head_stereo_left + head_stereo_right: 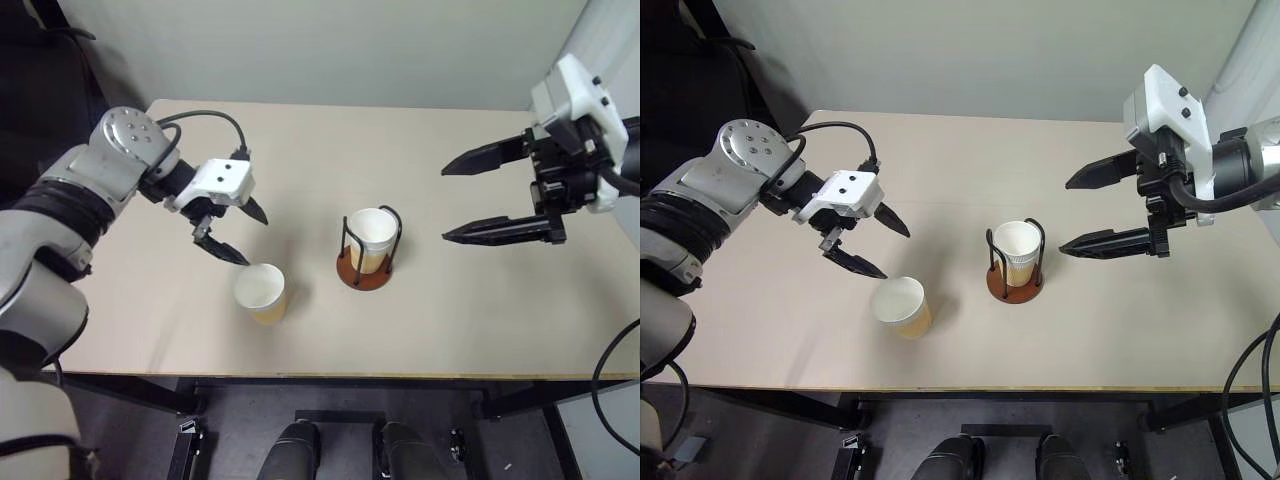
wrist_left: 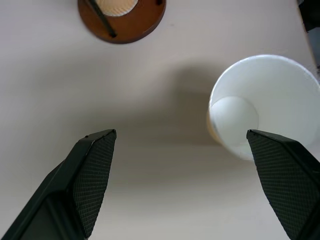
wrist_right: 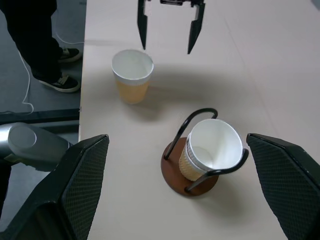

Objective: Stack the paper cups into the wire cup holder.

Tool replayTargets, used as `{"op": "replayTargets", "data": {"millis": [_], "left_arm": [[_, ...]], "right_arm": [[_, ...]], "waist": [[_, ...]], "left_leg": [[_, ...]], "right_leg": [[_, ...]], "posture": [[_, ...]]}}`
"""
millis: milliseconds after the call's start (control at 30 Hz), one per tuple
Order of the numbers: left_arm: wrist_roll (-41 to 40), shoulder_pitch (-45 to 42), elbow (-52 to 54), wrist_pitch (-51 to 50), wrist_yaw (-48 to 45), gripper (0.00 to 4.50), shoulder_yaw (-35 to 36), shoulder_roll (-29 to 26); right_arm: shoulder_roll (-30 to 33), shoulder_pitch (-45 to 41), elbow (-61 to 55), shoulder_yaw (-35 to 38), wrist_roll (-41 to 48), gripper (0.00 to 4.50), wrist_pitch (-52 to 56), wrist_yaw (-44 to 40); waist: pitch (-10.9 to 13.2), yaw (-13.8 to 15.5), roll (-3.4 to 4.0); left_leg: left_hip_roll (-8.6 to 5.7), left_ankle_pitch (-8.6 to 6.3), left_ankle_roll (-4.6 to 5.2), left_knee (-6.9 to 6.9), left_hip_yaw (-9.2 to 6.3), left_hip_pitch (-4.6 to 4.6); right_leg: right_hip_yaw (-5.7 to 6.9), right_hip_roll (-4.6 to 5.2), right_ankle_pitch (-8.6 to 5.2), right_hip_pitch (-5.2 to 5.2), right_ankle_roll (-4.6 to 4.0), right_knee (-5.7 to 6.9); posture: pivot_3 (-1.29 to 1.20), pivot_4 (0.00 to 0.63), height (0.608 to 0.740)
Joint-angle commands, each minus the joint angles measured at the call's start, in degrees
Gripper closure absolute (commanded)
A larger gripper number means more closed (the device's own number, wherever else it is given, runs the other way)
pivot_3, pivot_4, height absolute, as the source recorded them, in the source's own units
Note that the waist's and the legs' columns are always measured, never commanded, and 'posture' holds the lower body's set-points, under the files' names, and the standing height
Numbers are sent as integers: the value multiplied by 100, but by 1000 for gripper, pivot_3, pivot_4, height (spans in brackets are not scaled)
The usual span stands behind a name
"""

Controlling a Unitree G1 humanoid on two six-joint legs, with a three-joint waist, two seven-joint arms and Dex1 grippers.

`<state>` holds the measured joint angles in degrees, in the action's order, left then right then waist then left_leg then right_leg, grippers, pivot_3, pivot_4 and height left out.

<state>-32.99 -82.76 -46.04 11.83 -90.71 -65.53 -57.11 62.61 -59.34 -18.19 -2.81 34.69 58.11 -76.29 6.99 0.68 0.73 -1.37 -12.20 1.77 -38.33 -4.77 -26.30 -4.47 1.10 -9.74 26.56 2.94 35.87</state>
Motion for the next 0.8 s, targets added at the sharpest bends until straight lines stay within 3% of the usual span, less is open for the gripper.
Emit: {"op": "replayTargets", "data": {"millis": [33, 800], "left_arm": [[-187, 5, 237, -128, -179, 0, 77, -156], [-77, 719, 790, -521, -179, 0, 886, -392]], "right_arm": [[131, 7, -53, 233, 78, 21, -88, 80], [16, -93, 292, 7, 0, 21, -626, 47]], "waist": [[1, 8, 2], [0, 3, 1]], "left_leg": [[9, 0, -1, -4, -11, -4], [2, 1, -2, -28, -42, 3]], "right_leg": [[-9, 13, -1, -1, 1, 1], [7, 7, 1, -19, 1, 7]], "posture": [[0, 150, 740], [0, 150, 740]]}}
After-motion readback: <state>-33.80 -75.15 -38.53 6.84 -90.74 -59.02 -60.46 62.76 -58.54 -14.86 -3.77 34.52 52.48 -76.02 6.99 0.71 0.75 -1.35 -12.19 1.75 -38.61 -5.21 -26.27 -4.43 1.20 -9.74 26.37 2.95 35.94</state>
